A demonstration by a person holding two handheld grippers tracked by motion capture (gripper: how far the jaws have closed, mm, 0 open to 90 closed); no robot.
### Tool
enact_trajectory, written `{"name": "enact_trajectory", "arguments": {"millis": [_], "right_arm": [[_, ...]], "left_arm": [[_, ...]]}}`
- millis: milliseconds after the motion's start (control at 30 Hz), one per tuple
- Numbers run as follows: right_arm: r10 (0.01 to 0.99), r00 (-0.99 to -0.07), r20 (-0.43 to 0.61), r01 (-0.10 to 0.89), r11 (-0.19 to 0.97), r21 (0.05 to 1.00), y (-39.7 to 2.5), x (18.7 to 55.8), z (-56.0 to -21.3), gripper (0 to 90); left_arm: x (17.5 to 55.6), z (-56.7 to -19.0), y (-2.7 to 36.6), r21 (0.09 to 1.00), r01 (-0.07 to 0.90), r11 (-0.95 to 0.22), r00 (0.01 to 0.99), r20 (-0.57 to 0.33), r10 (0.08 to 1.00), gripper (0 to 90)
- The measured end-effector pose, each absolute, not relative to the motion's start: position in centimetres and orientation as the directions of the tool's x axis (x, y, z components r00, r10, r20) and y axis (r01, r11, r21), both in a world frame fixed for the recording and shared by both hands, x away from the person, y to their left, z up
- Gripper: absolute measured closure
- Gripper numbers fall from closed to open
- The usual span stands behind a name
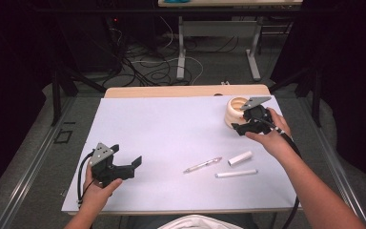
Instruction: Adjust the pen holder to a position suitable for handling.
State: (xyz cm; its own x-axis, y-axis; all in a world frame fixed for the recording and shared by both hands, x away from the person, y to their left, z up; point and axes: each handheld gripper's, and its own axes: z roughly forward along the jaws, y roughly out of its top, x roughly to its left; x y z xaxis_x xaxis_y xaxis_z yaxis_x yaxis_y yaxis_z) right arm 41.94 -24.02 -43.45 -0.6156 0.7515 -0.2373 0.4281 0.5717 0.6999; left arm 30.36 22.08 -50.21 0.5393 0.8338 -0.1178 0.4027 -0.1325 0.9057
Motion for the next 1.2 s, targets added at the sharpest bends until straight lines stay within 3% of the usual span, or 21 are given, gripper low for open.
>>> {"name": "enact_trajectory", "arguments": {"millis": [467,1200], "right_arm": [[0.778,-0.573,-0.258,0.496,0.580,0.646,-24.7,45.2,-42.7,37.2],[0.754,-0.611,-0.241,0.516,0.610,0.601,-24.0,48.2,-44.7,39.9]], "left_arm": [[30.4,-50.3,22.0,0.903,0.410,-0.128,0.538,-0.127,0.833,0.7],[30.6,-50.4,22.2,0.900,0.414,-0.136,0.540,-0.122,0.833,0.7]]}}
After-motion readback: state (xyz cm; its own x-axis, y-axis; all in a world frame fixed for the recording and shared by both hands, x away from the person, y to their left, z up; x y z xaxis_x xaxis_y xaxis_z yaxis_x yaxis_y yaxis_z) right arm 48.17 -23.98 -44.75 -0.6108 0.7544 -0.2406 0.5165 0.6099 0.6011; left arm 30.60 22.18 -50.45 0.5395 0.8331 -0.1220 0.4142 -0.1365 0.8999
